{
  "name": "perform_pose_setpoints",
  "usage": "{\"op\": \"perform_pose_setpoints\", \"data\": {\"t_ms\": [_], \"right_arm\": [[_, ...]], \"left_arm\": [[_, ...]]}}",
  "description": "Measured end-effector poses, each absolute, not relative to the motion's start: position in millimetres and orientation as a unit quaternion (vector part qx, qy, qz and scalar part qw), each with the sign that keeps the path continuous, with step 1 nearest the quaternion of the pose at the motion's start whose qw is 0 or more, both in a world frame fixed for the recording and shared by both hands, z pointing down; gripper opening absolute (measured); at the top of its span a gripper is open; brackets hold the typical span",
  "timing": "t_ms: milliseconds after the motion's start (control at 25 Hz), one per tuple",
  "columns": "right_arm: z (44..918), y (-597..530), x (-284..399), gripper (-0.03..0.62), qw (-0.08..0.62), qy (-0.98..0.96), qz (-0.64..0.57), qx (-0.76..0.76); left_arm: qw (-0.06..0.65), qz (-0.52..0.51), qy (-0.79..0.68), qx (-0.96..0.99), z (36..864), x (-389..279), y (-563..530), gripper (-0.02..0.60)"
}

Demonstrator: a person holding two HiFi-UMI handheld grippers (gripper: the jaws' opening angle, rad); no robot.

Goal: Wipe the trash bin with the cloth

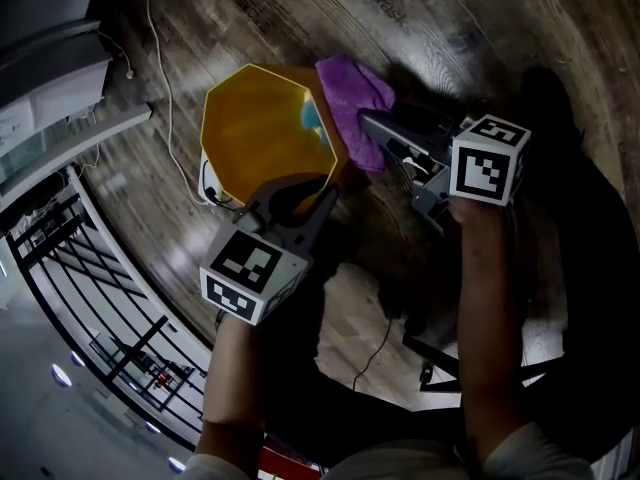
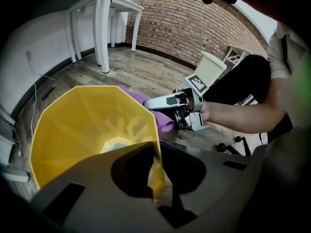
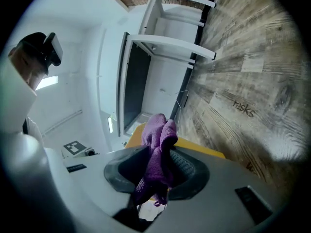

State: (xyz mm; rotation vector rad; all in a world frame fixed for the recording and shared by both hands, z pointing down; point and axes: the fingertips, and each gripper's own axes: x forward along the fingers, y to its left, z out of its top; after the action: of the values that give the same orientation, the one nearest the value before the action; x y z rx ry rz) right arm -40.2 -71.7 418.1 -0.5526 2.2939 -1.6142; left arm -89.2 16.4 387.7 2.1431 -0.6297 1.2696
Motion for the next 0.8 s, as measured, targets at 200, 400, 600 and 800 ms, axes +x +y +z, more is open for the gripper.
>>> {"op": "perform_pose_setpoints", "data": {"t_ms": [200, 400, 600, 800], "right_arm": [[444, -72, -40, 0.115, 0.112, 0.788, -0.568, -0.211], [482, -76, -44, 0.115, 0.027, 0.794, -0.556, -0.246], [528, -80, -49, 0.114, -0.05, 0.788, -0.55, -0.272], [554, -76, -45, 0.114, -0.08, 0.771, -0.559, -0.293]], "left_arm": [[0.282, 0.473, -0.233, 0.801, 385, -85, 18, 0.037], [0.28, 0.474, -0.232, 0.802, 383, -84, 18, 0.038], [0.272, 0.479, -0.233, 0.801, 384, -82, 15, 0.038], [0.254, 0.489, -0.228, 0.803, 385, -78, 13, 0.037]]}}
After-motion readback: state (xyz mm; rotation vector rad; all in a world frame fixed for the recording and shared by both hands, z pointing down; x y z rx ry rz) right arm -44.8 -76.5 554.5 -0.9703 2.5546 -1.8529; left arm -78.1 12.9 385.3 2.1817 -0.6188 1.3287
